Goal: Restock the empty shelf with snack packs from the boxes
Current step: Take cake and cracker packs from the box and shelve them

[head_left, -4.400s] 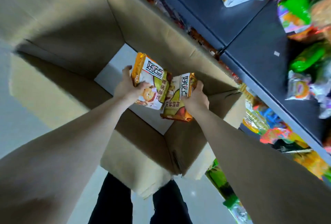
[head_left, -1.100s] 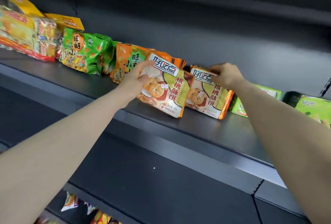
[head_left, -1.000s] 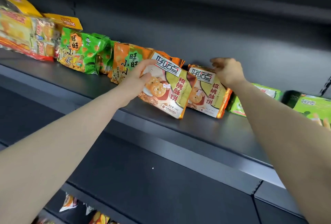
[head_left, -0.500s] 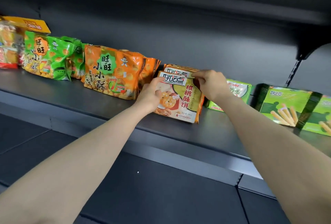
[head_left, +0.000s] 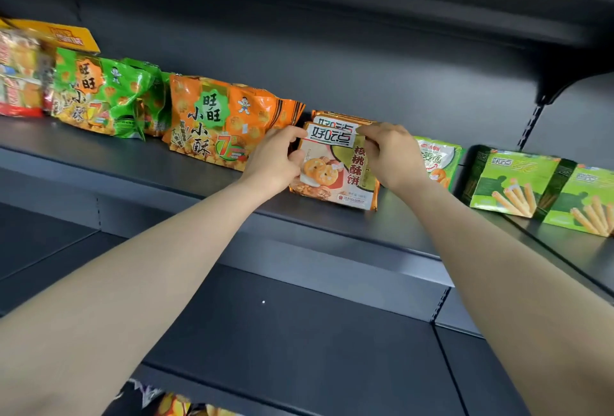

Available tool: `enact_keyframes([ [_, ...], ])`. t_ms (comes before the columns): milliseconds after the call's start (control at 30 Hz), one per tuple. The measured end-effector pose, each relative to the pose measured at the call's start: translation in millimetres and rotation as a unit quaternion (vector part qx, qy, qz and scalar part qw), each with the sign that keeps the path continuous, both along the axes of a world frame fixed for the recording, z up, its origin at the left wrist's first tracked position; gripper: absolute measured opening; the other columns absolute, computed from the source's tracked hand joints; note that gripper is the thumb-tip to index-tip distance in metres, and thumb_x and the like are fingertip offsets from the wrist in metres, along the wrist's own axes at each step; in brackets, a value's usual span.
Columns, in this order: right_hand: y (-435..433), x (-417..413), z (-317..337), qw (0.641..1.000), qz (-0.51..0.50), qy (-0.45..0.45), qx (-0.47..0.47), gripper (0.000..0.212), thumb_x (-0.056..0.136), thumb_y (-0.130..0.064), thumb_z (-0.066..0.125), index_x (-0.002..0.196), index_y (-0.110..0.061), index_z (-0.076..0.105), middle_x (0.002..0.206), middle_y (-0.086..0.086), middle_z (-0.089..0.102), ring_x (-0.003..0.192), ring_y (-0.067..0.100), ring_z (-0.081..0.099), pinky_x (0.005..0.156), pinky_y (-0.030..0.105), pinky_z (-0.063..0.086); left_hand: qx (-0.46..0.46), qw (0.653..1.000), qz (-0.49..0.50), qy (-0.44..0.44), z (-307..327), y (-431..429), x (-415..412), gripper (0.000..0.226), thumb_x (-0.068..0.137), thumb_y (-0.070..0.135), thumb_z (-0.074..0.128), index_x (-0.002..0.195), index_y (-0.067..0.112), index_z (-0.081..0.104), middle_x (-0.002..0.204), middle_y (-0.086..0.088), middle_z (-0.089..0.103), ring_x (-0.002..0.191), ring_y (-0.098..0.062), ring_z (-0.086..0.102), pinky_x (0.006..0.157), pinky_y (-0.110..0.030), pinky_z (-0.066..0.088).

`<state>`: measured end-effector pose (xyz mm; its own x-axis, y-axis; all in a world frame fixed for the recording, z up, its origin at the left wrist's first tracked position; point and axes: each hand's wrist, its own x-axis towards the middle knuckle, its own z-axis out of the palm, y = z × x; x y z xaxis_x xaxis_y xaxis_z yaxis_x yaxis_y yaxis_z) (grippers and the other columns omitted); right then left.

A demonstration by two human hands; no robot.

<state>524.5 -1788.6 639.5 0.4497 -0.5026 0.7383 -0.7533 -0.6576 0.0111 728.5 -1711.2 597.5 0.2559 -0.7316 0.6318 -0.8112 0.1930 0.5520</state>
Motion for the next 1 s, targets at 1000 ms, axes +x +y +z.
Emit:
enact_keyframes([
  [1000, 301, 97, -333, 0.984, 0.018, -0.003, 0.179, 0.025, 0.092, -0.017, 0.059, 0.114, -0.012, 0.071, 0.099, 0.010, 0.066, 0.089, 0.035, 0.059, 0.074, 0.036, 0.049, 0.134, 0.984, -0.073, -0.087, -273, 263, 90, 0.026, 0.095, 0.025, 0.061, 0.121, 0.025, 0.063, 0.108, 0.003, 0.063, 0.094, -0.019, 0.059, 0.076, -0.033, 0.046],
])
